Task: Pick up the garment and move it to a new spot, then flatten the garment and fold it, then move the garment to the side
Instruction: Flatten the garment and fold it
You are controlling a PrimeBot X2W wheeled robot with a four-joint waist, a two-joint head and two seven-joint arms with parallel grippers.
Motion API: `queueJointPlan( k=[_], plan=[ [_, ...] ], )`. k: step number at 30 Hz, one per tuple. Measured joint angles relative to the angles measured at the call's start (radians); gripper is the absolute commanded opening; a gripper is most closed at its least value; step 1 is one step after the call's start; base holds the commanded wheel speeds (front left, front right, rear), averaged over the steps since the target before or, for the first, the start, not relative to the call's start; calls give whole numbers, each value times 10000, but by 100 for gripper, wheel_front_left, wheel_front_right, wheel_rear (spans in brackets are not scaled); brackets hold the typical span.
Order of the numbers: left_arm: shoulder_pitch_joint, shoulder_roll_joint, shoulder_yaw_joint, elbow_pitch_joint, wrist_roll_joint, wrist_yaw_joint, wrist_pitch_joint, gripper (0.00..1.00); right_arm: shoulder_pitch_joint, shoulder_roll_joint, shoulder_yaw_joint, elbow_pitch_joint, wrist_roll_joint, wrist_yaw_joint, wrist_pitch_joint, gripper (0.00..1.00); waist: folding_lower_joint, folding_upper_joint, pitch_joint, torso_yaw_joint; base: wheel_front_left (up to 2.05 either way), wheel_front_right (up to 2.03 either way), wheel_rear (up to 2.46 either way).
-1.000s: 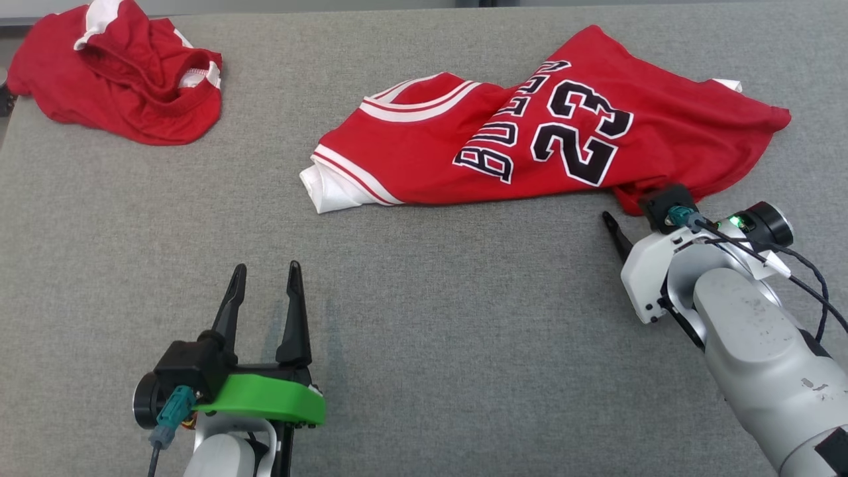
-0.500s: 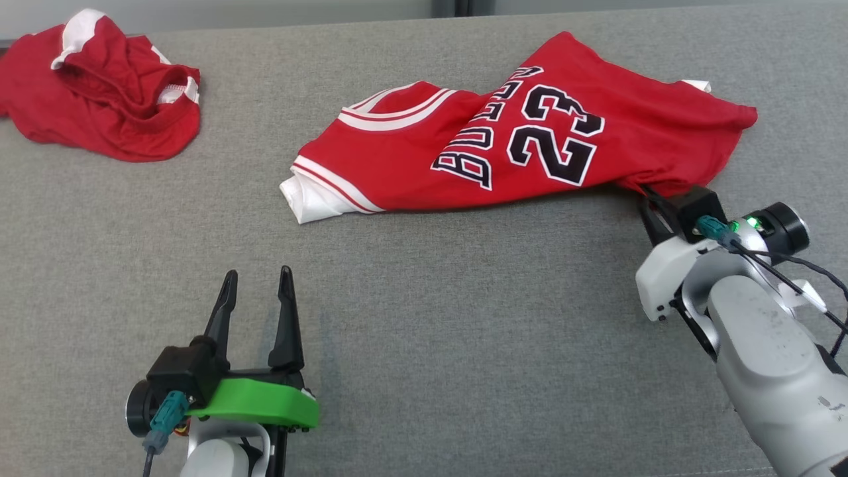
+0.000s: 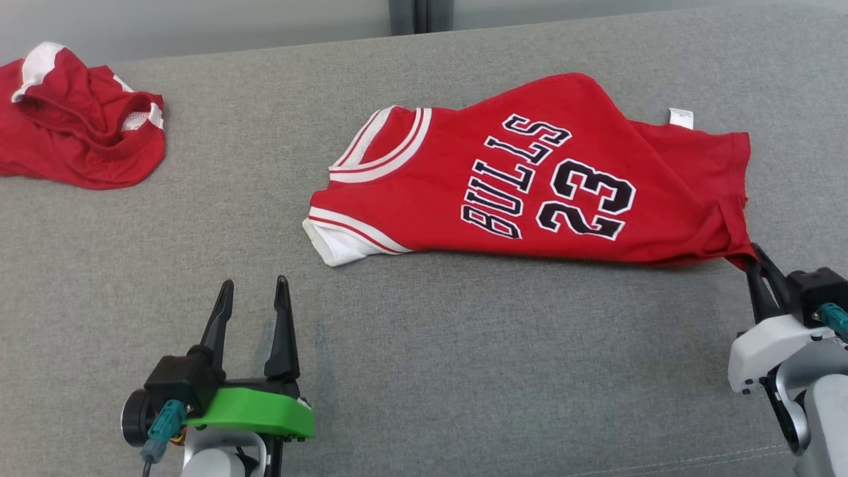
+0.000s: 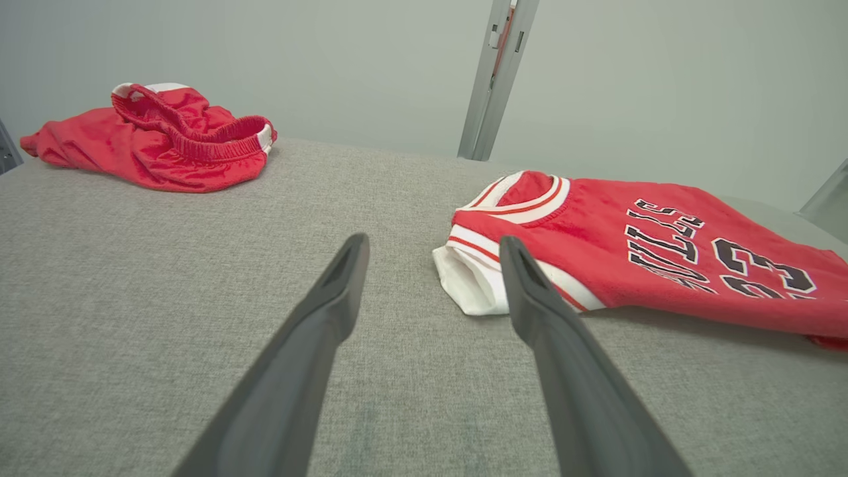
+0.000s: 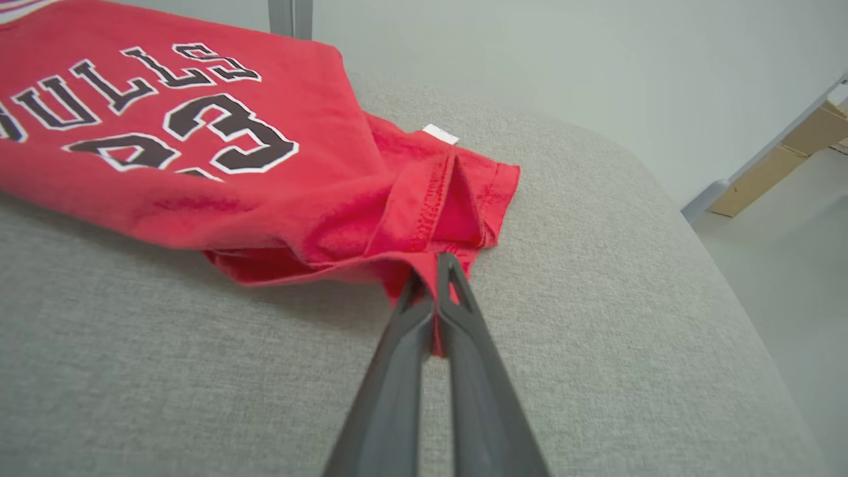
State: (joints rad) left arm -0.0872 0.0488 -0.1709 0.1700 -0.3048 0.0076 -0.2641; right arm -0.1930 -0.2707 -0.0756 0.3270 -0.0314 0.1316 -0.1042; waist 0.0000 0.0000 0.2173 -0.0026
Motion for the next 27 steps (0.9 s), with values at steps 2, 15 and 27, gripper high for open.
queueJointPlan(
  k=[2,15,27],
  plan=[
    [-1,2,-13,27,6,-4,0,100,145,150,-364,-35,-86,0,-42,15,0,0,-6,0,0,0,0],
    [158,2,-125,257,92,-100,0,100,226,972,-623,-732,-282,0,-876,100,0,0,-584,-78,0,0,0],
    [-1730,-4,-658,2640,506,-445,75,100,-35,1649,447,-3047,61,0,-953,100,0,0,-169,-521,0,0,0]
  ],
)
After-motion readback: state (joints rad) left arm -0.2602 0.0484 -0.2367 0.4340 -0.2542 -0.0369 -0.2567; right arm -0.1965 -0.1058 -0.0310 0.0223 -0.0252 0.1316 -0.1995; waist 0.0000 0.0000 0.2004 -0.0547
